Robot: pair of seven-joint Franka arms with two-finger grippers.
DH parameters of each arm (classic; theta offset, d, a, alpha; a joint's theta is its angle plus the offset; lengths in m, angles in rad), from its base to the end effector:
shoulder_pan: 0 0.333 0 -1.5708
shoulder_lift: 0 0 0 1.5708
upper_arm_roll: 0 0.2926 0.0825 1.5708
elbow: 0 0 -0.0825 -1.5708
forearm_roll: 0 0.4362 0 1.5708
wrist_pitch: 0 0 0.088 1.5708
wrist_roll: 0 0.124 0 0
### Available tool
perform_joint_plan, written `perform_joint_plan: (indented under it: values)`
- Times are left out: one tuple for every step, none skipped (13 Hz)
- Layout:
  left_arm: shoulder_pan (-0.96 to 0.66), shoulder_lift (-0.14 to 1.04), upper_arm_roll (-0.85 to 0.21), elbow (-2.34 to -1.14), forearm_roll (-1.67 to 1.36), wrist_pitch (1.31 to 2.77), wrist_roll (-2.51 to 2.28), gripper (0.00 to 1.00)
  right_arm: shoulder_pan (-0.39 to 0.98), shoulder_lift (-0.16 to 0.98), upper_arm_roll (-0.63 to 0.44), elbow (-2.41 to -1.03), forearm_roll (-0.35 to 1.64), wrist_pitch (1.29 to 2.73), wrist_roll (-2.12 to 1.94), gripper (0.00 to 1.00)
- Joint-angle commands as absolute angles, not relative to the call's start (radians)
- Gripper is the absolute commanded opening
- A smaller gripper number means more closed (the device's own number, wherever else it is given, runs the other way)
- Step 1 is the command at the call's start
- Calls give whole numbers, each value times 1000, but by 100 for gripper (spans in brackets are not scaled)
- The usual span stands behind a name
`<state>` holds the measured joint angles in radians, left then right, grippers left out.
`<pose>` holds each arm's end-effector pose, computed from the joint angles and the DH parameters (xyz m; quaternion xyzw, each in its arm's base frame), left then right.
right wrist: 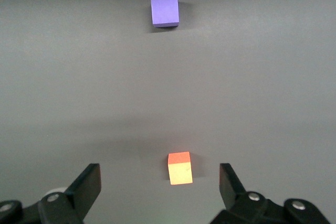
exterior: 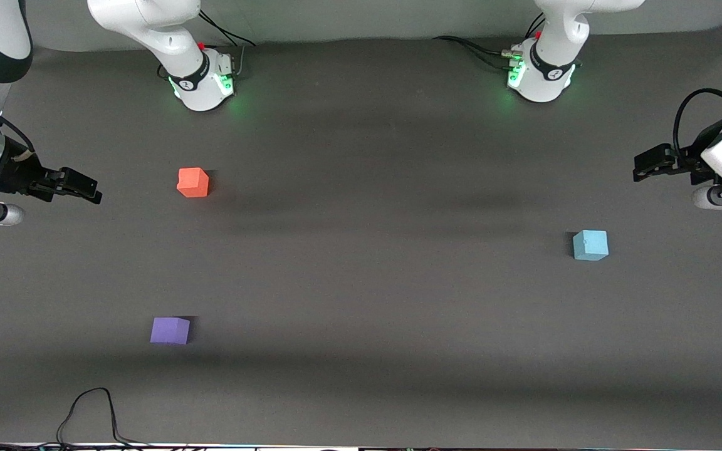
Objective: Place blue block between orange and purple blocks
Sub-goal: 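Reach the left gripper toward the light-blue cube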
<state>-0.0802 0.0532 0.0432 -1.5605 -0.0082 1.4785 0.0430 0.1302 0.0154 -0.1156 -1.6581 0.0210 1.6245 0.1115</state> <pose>0.6073 -0.0241 0.5498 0.9969 -0.0400 -0.0675 0.0031 0.6111 0.0118 0.5336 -0.9984 0.0492 0.0250 0.0080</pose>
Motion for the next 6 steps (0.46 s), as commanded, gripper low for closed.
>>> perform_joint_plan:
  values:
    - [-80, 37, 44, -1563, -12, 1457, 35, 100, 138, 25, -124, -1637, 11, 1611, 95, 100]
    - [-80, 37, 44, -1562, -12, 1456, 32, 100, 138, 25, -124, -1637, 11, 1611, 95, 100]
    - [-80, 37, 46, -1562, -11, 1451, 35, 100, 138, 25, -124, -1637, 11, 1611, 97, 100]
    - [-74, 37, 46, -1562, -11, 1448, 44, 100, 138, 25, -124, -1637, 11, 1611, 97, 100]
    - [-54, 35, 46, -1568, -8, 1448, 55, 100, 138, 25, -124, -1637, 11, 1611, 97, 100]
    - [-52, 29, 46, -1574, -5, 1447, 73, 100, 138, 25, -124, -1637, 11, 1611, 97, 100]
